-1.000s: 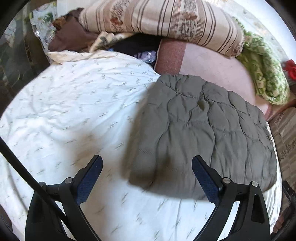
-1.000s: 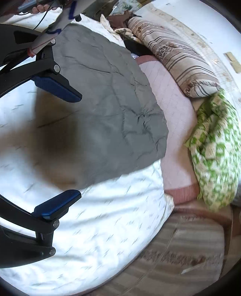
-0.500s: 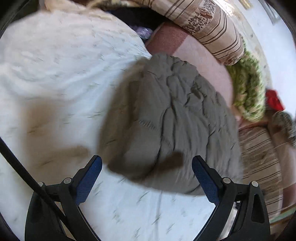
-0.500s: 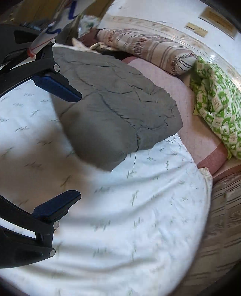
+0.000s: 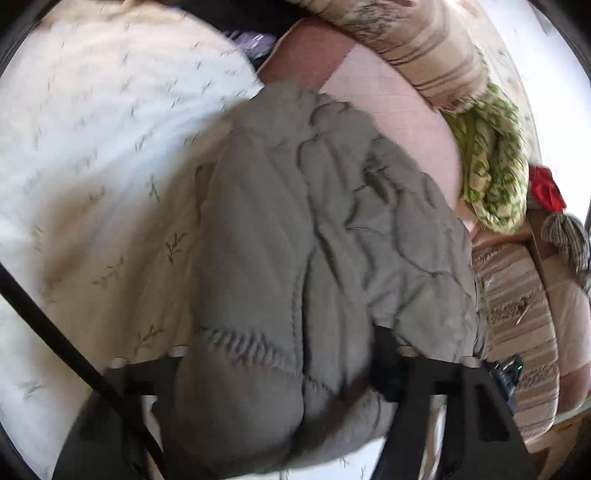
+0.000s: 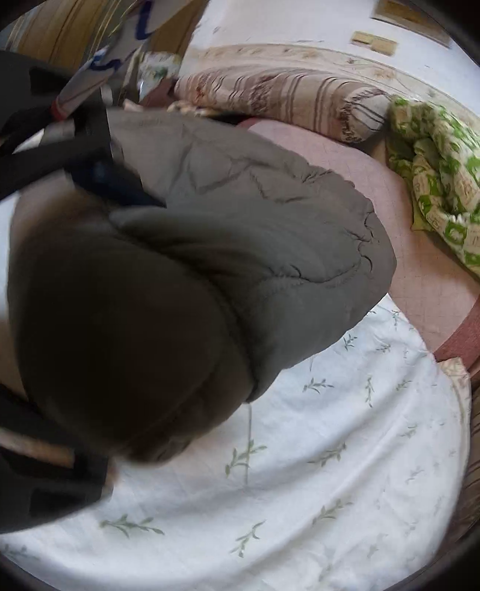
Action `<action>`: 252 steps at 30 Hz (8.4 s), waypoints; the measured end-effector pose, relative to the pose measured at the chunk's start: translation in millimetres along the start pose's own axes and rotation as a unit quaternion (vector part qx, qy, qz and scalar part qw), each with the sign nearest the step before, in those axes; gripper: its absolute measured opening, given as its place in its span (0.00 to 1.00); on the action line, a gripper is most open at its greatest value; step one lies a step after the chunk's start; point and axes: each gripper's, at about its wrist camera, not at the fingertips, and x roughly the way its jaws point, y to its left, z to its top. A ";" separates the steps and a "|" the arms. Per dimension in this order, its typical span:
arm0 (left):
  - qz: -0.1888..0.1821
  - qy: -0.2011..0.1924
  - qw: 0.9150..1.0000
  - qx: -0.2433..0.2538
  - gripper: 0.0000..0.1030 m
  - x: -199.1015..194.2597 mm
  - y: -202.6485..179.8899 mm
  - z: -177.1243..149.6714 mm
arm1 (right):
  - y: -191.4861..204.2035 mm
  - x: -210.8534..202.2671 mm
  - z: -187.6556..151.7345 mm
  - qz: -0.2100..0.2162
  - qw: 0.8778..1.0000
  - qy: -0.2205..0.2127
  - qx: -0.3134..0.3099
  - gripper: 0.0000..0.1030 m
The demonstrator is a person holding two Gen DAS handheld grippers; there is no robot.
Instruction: Fold large clothes
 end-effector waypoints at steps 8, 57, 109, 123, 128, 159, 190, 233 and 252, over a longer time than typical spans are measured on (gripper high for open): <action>0.044 0.002 0.999 0.015 0.73 -22.6 4.0 -41.1 | 7.8 -60.1 -25.5 0.028 0.999 -0.006 -0.040 0.56; 0.278 -0.225 0.914 0.192 0.91 -149.4 -120.2 -213.8 | 101.5 -130.8 -166.2 -0.189 0.931 -0.131 -0.282 0.86; 0.240 -0.118 0.946 0.182 0.91 -143.9 -125.9 -297.7 | 110.7 -146.2 -288.6 -0.256 0.908 -0.074 -0.323 0.88; 0.242 -0.086 0.955 0.148 0.91 -124.9 -93.6 -281.5 | 181.4 -98.7 -213.9 -0.223 0.887 -0.132 -0.381 0.86; 0.256 -0.082 0.953 0.142 0.91 -118.4 -78.6 -272.8 | 202.3 -18.5 -181.0 -0.201 0.885 -0.081 -0.411 0.69; 0.276 -0.068 0.954 0.098 0.91 -96.8 -26.7 -246.4 | 256.8 119.4 -107.4 -0.261 0.882 -0.028 -0.392 0.91; 0.265 -0.093 0.955 0.096 0.91 -111.0 -32.8 -250.7 | 202.4 46.8 -73.3 -0.252 0.896 -0.058 -0.362 0.83; 0.235 -0.108 0.945 0.201 0.91 -139.1 -130.2 -302.5 | 106.8 -154.0 -270.8 -0.249 0.907 -0.095 -0.325 0.88; 0.234 -0.092 0.950 0.186 0.91 -131.3 -124.5 -303.2 | 111.6 -148.4 -279.8 -0.258 0.902 -0.084 -0.334 0.88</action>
